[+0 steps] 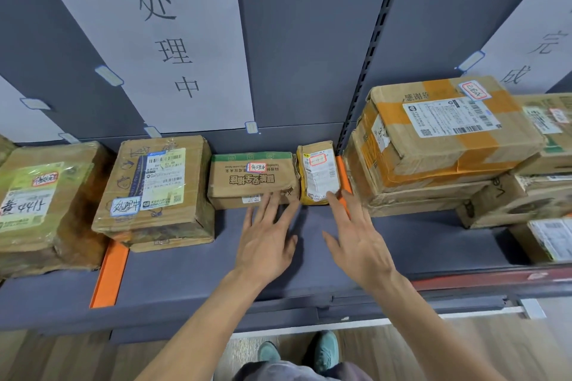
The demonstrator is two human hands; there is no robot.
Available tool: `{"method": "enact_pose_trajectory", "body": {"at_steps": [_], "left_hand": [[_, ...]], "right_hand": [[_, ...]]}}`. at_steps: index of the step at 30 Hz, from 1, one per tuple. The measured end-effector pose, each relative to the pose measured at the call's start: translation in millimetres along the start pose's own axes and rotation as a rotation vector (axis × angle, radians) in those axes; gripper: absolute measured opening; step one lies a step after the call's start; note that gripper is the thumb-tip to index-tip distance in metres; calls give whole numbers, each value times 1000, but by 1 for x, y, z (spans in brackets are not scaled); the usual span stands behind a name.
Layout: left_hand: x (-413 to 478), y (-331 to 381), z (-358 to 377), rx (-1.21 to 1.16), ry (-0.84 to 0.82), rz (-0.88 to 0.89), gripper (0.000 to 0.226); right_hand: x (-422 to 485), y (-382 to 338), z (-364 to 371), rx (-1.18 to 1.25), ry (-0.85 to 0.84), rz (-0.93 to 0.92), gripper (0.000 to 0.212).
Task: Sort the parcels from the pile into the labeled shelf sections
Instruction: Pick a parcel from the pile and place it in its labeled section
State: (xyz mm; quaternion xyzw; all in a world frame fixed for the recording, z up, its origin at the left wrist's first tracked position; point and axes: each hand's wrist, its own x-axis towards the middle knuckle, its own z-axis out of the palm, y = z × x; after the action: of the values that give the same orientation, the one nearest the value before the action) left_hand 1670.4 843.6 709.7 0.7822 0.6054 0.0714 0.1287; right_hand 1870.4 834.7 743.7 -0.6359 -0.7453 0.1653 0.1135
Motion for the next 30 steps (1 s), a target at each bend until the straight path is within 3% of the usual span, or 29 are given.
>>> {"method": "enact_pose_trajectory", "body": {"at_steps": [10, 15, 30], "left_hand": [[-39, 42, 20, -40, -133, 98, 71], [-52, 86, 16, -35, -125, 158, 69], [-84, 336, 58, -23, -95, 413, 68]], "right_hand": [[-80, 32, -3, 41, 36, 119, 57], [-116, 63, -14, 17, 73, 193, 64], [-292, 229, -98, -53, 201, 354, 67]]}}
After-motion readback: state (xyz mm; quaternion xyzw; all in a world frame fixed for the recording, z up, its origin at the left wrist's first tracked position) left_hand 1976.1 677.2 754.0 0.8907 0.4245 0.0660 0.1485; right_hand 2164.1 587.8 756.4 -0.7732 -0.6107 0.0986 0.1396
